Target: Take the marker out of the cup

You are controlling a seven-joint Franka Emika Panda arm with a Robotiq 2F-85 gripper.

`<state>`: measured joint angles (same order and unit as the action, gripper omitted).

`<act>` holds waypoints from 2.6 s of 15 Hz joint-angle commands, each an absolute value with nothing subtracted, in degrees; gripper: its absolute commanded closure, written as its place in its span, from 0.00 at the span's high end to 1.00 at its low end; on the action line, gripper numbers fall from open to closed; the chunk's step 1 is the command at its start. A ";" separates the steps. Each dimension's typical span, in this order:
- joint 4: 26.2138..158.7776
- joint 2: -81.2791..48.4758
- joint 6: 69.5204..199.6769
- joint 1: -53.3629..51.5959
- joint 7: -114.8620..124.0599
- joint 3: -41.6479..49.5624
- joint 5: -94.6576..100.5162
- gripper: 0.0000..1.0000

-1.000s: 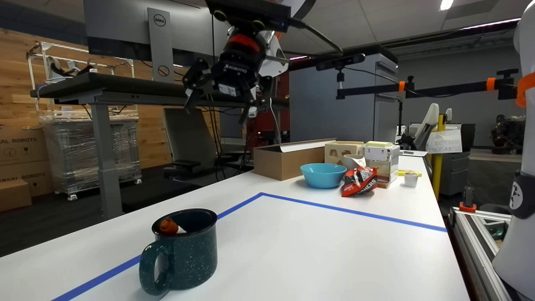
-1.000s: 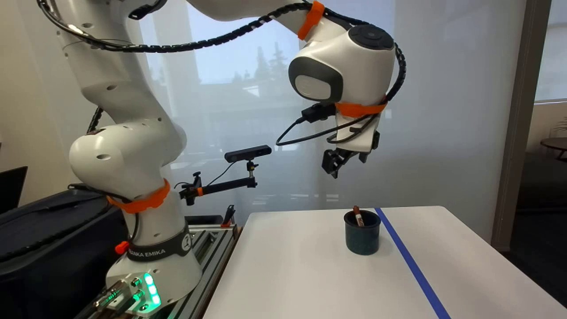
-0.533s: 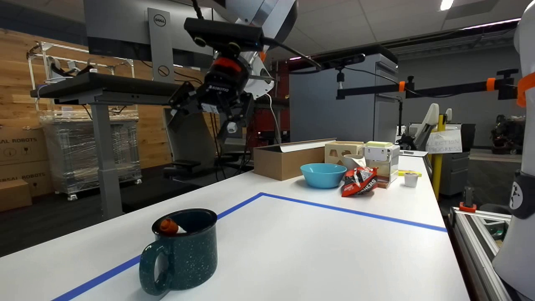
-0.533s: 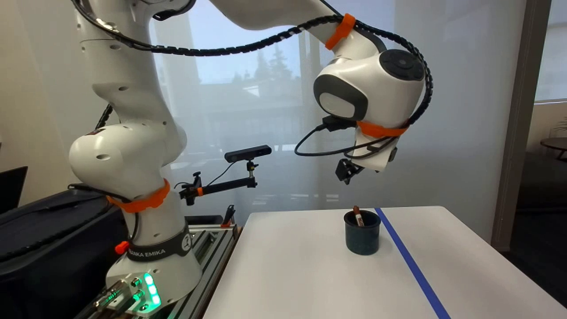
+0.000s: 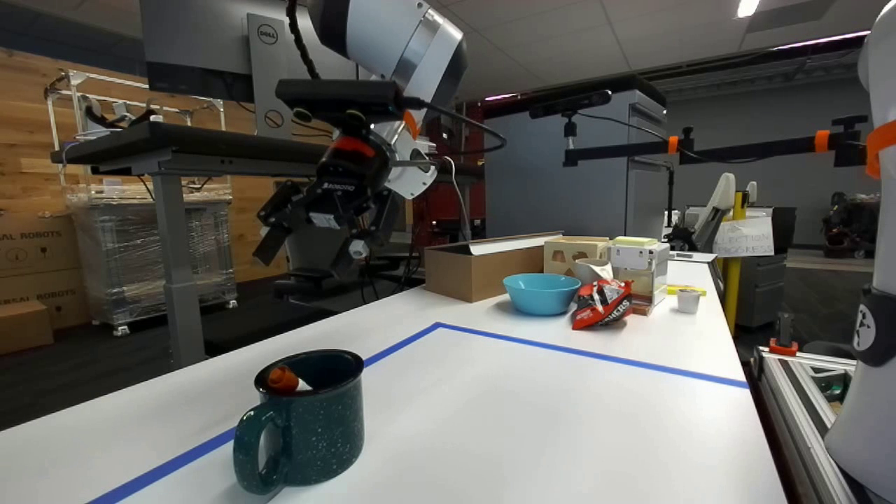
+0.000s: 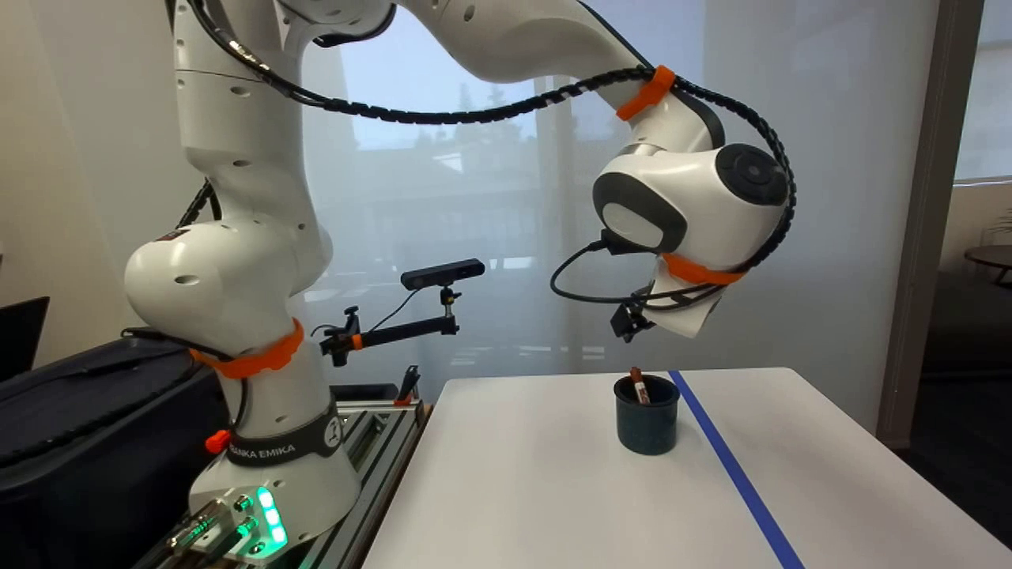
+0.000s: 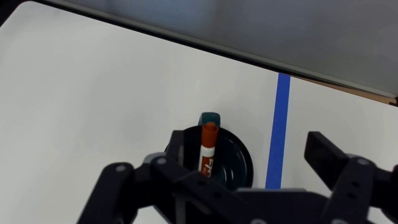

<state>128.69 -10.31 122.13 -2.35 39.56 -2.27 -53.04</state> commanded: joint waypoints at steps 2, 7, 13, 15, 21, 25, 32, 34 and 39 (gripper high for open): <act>125.29 -14.58 120.38 -2.95 41.83 -2.21 -54.54 1.00; 124.28 -17.18 120.15 -3.02 42.83 -2.05 -54.66 0.84; 124.26 -19.51 119.92 -3.24 43.06 -2.20 -55.59 0.83; 124.30 -19.98 119.75 -3.29 43.00 -2.19 -55.99 0.81; 124.97 -21.00 119.57 -2.93 42.37 -1.78 -57.14 0.72; 125.10 -21.50 119.23 -2.67 41.95 -1.34 -57.46 0.73; 124.01 -23.50 117.11 -2.21 41.10 -0.83 -57.34 0.72; 123.47 -23.96 117.01 -2.28 41.20 -0.73 -57.05 0.68; 122.22 -25.16 116.49 -2.23 41.21 -0.72 -56.94 0.65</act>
